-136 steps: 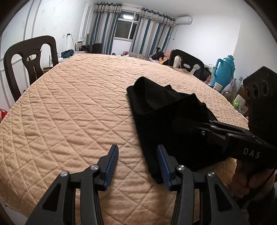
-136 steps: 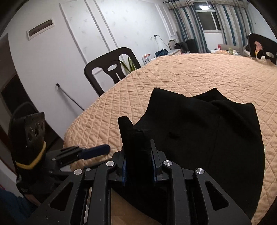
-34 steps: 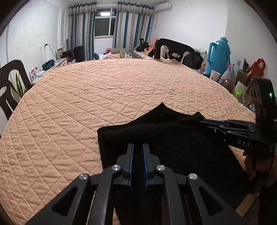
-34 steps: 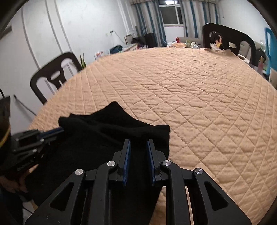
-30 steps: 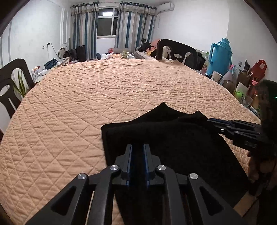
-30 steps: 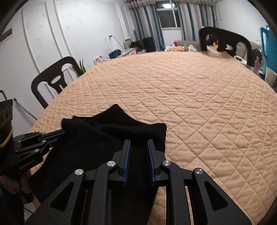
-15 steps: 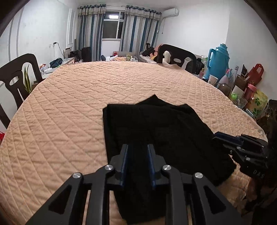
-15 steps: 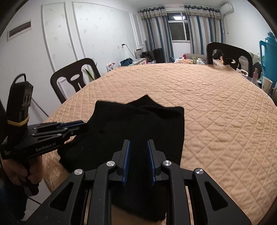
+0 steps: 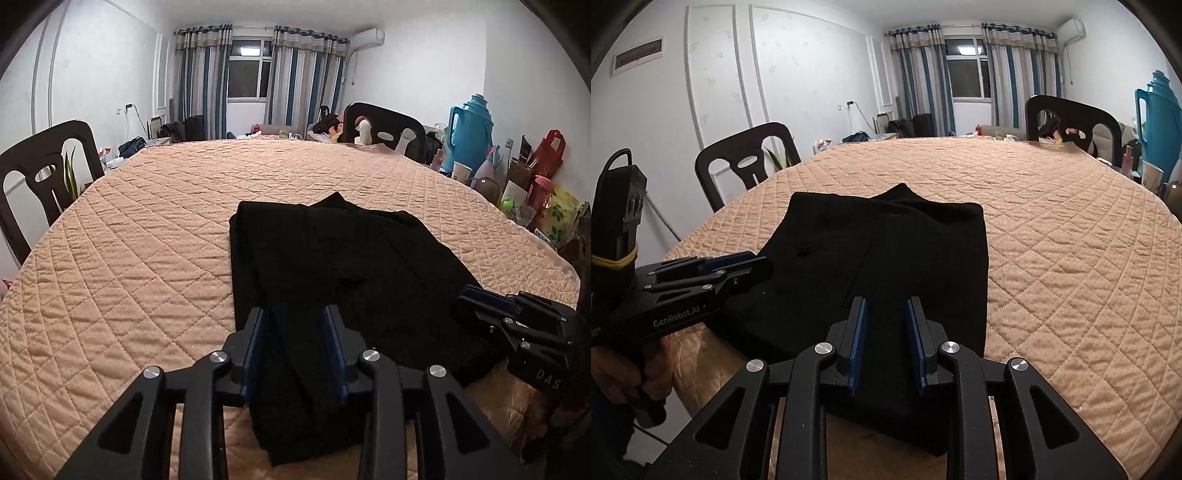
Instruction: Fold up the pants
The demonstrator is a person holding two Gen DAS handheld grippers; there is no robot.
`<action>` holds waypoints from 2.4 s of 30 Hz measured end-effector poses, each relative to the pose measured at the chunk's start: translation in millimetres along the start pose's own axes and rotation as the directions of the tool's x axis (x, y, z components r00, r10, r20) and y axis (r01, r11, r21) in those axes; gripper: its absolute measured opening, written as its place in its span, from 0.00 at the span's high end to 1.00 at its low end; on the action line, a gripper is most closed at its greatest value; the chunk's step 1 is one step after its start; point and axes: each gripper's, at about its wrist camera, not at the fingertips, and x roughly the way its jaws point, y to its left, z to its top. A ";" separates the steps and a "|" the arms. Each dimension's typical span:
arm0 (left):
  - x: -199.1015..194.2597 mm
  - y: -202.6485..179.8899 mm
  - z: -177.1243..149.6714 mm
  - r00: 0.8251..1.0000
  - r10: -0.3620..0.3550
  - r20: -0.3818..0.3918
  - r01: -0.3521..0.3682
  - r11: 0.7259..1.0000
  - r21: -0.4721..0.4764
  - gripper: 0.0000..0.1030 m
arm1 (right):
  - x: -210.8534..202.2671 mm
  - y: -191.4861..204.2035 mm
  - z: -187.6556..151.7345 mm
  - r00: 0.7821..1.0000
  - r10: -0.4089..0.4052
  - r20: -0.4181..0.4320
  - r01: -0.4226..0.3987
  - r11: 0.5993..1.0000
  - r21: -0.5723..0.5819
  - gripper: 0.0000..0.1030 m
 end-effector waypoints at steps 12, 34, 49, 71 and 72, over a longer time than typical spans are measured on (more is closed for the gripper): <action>-6.3 11.5 0.5 0.999 -0.015 -0.028 0.014 1.000 -0.027 0.50 | -10.5 -15.3 4.6 0.999 0.034 -0.036 -0.031 0.997 0.070 0.72; -7.5 26.0 18.7 0.999 -0.015 -0.031 0.013 0.998 -0.057 0.49 | -16.6 -41.5 19.0 0.997 0.065 -0.047 -0.057 0.986 0.156 0.69; -3.4 50.6 9.8 0.992 -0.104 -0.068 0.093 0.984 -0.153 0.43 | -13.2 -53.8 15.3 0.994 0.085 -0.074 -0.068 0.975 0.214 0.60; 13.2 42.7 2.7 0.953 -0.288 -0.091 0.254 0.928 -0.273 0.37 | 12.4 -67.9 8.6 0.958 0.268 -0.106 -0.208 0.897 0.390 0.51; 11.1 42.3 0.6 0.953 -0.290 -0.087 0.257 0.927 -0.275 0.37 | 11.1 -68.0 6.9 0.956 0.275 -0.107 -0.212 0.893 0.397 0.51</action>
